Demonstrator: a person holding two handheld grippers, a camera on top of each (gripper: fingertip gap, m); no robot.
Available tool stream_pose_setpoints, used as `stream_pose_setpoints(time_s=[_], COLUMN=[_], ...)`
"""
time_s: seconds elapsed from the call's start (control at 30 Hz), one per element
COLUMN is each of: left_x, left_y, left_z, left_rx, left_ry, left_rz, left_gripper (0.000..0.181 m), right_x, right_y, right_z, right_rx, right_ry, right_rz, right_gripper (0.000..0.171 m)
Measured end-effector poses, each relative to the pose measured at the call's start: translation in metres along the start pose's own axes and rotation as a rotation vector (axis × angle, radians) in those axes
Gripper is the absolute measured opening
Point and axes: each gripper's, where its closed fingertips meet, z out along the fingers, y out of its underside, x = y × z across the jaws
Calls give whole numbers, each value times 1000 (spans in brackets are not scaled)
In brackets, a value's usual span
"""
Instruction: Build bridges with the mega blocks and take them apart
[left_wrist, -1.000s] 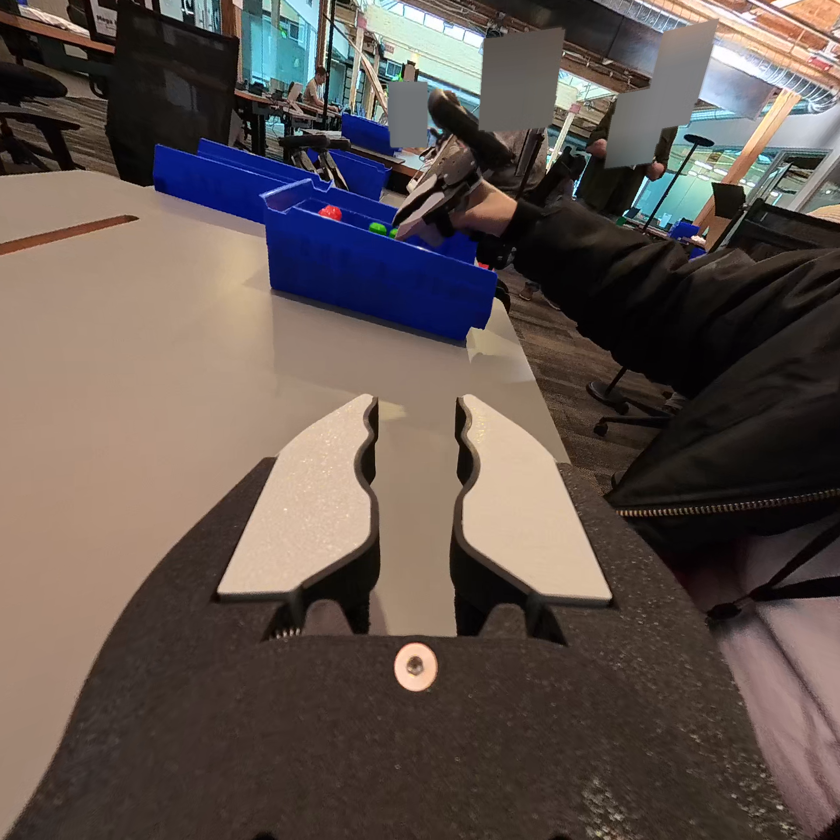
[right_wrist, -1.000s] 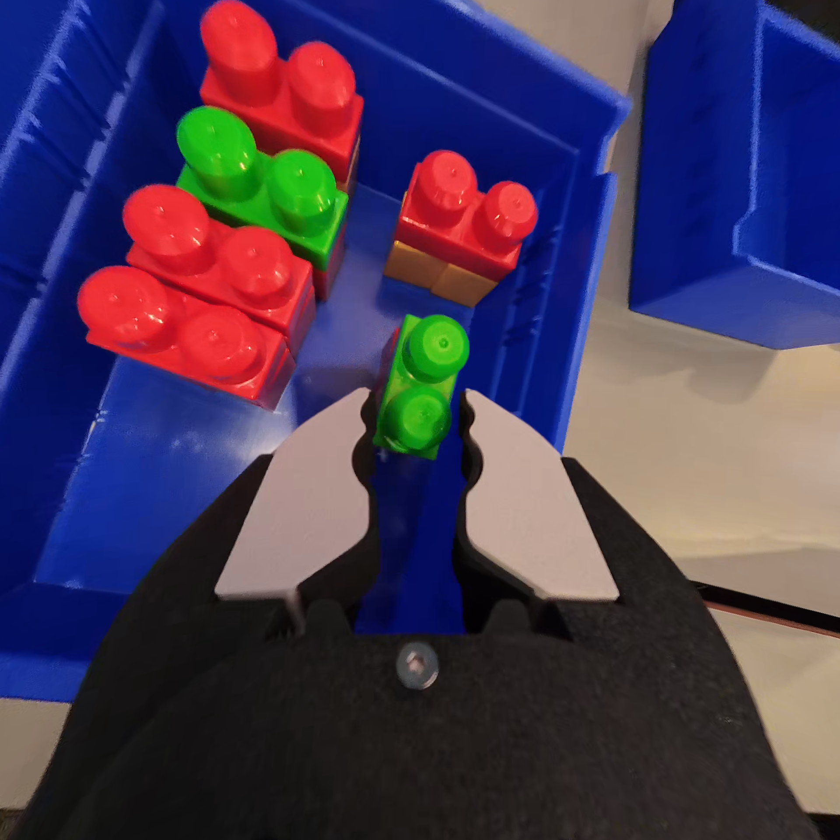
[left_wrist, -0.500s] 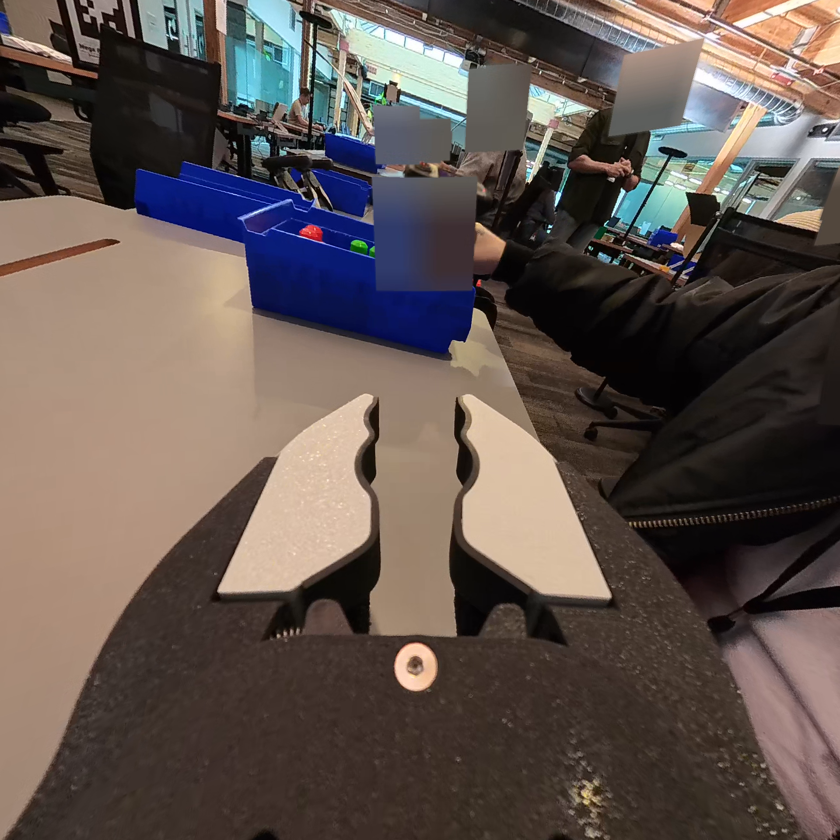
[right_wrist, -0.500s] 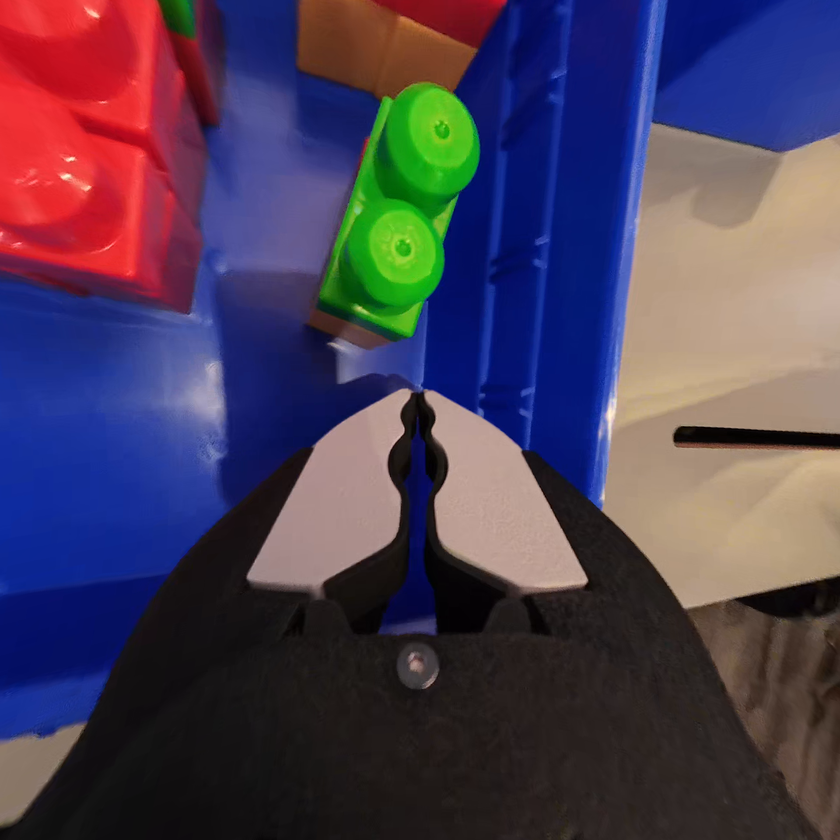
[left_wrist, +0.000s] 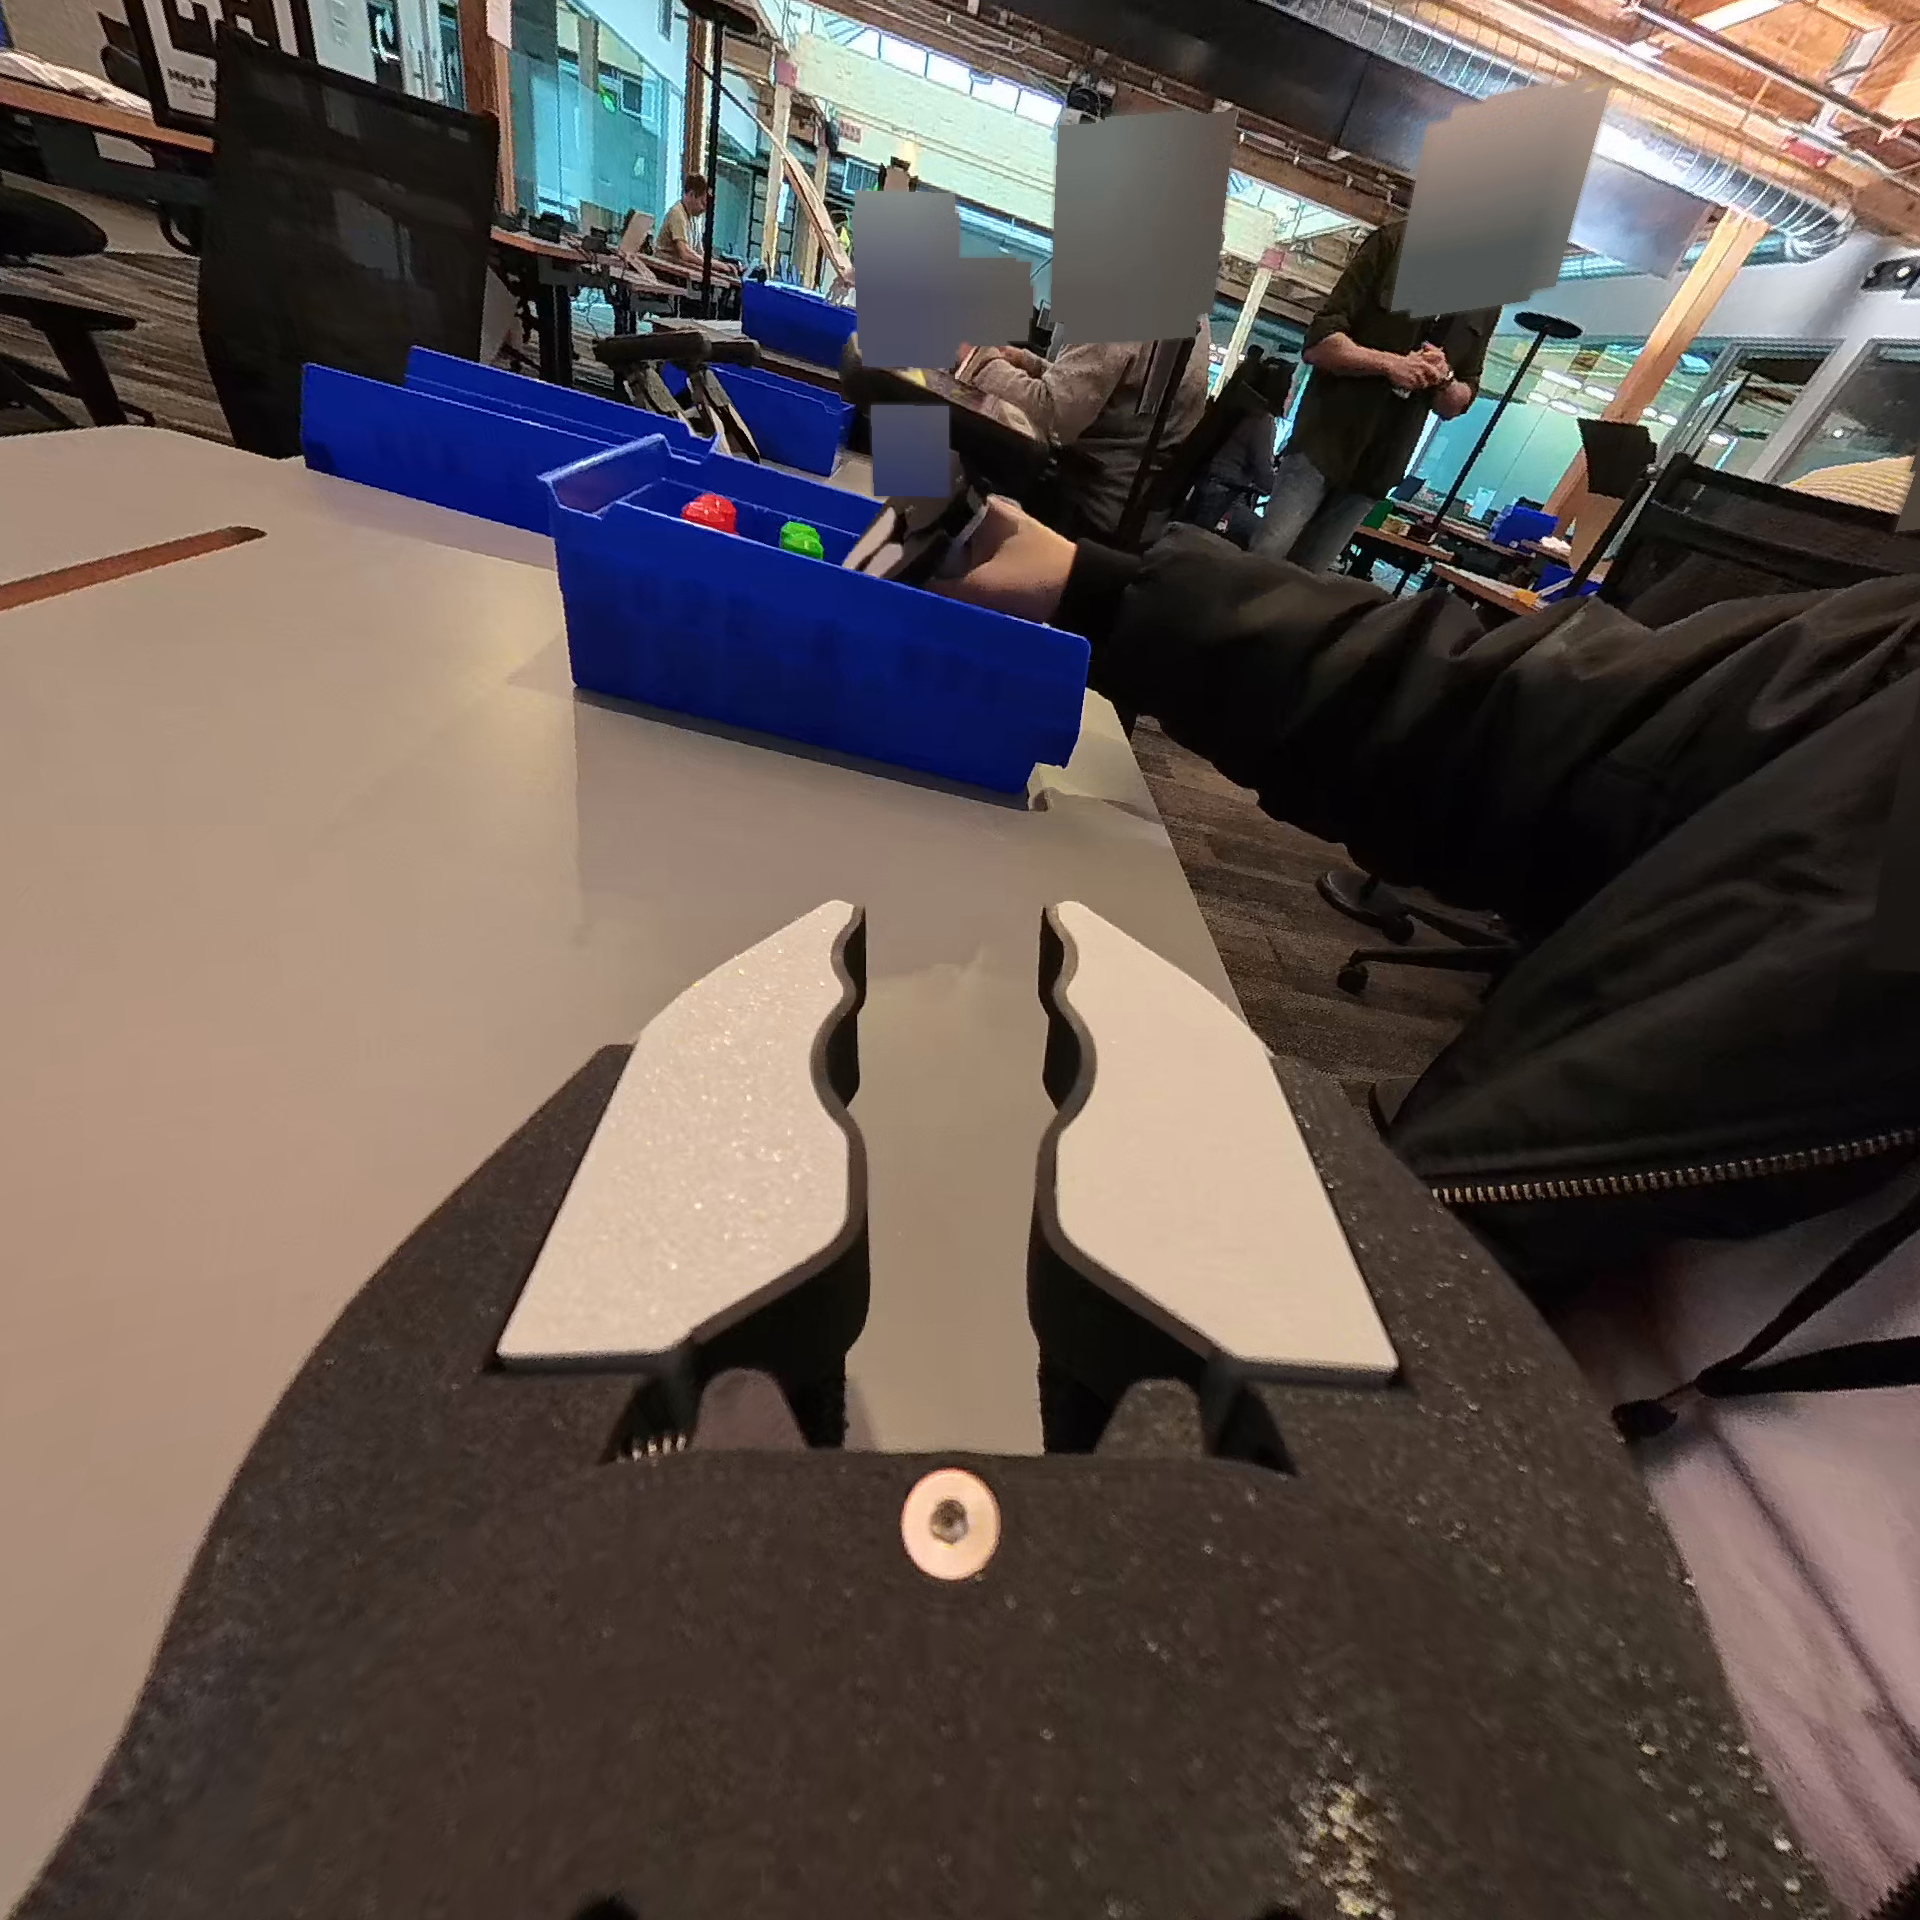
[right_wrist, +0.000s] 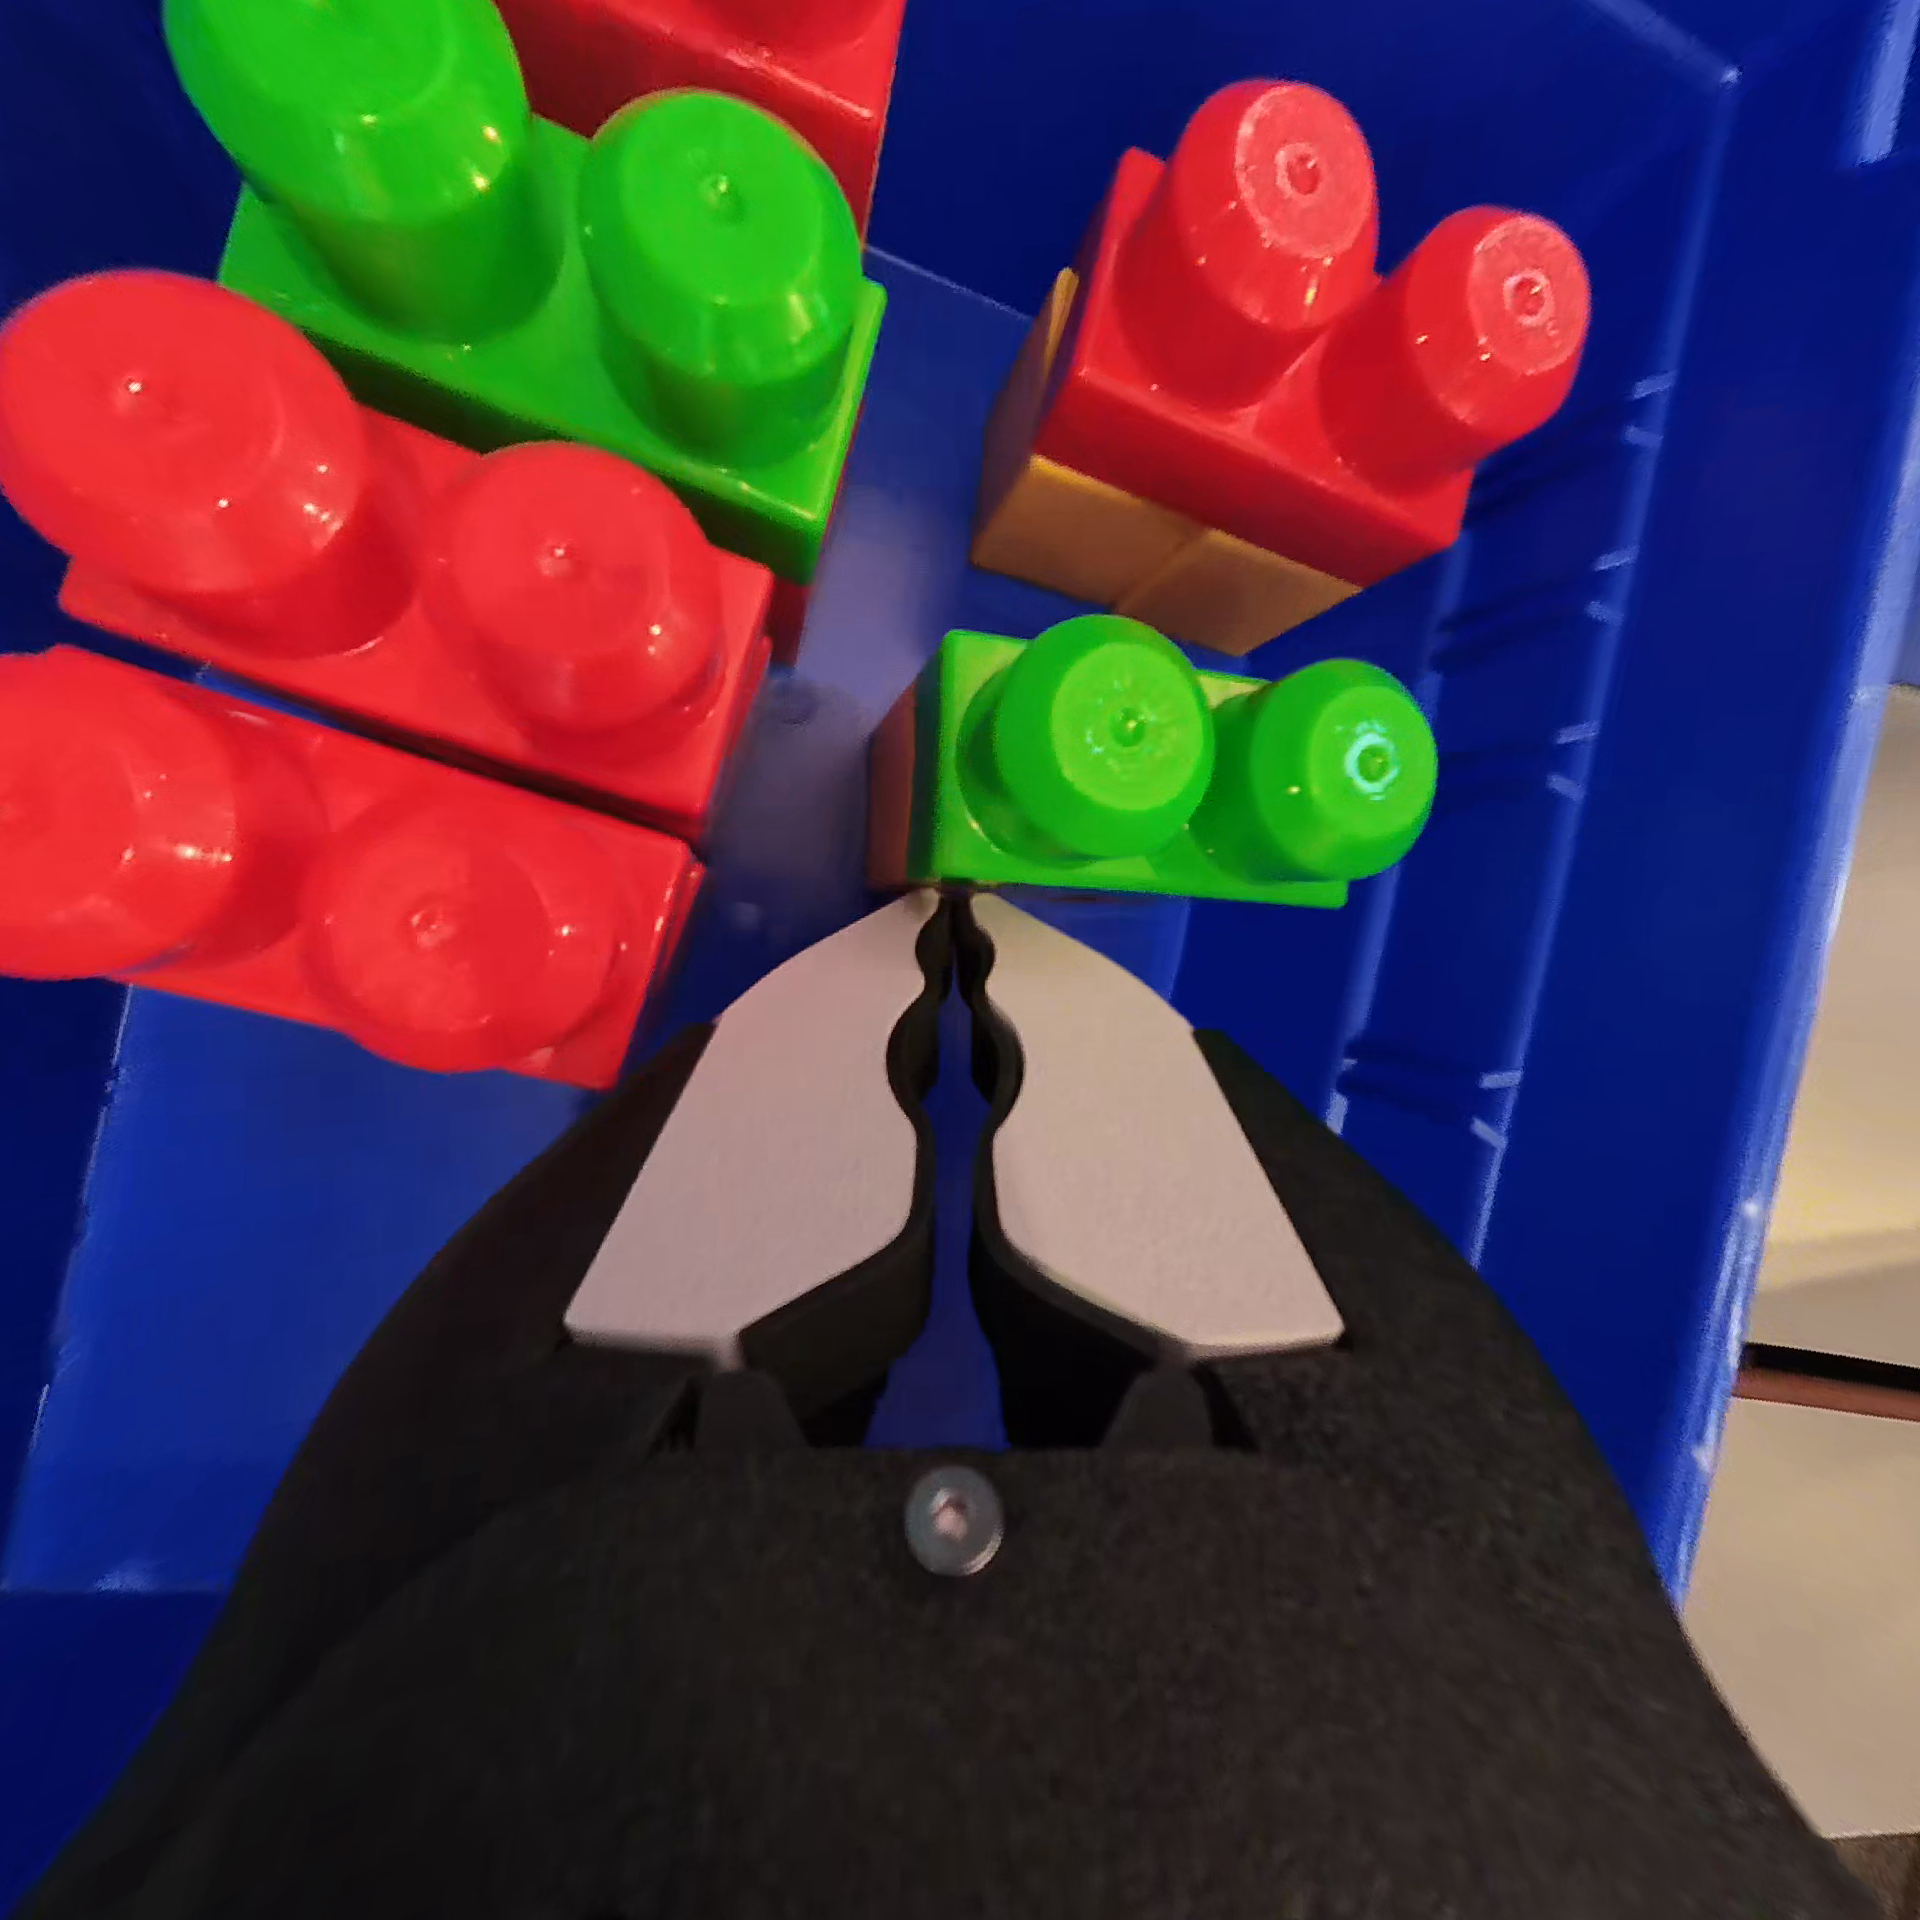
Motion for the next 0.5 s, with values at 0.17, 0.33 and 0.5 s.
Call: stream_pose_setpoints(time_s=[0.17,0.33,0.5], left_x=[1,1,-1], left_y=[-1,-2,-4], left_z=[-1,-1,-4], left_rx=[6,8,18], left_ry=[2,4,-4], left_rz=[-2,0,-5], left_gripper=[32,32,33], right_x=[15,18,19], right_y=[14,-2,-8], right_z=[-1,6,6], right_rx=[-73,23,9], right_ry=[63,21,10], right_rz=[22,88,125], right_gripper=[0,1,1])
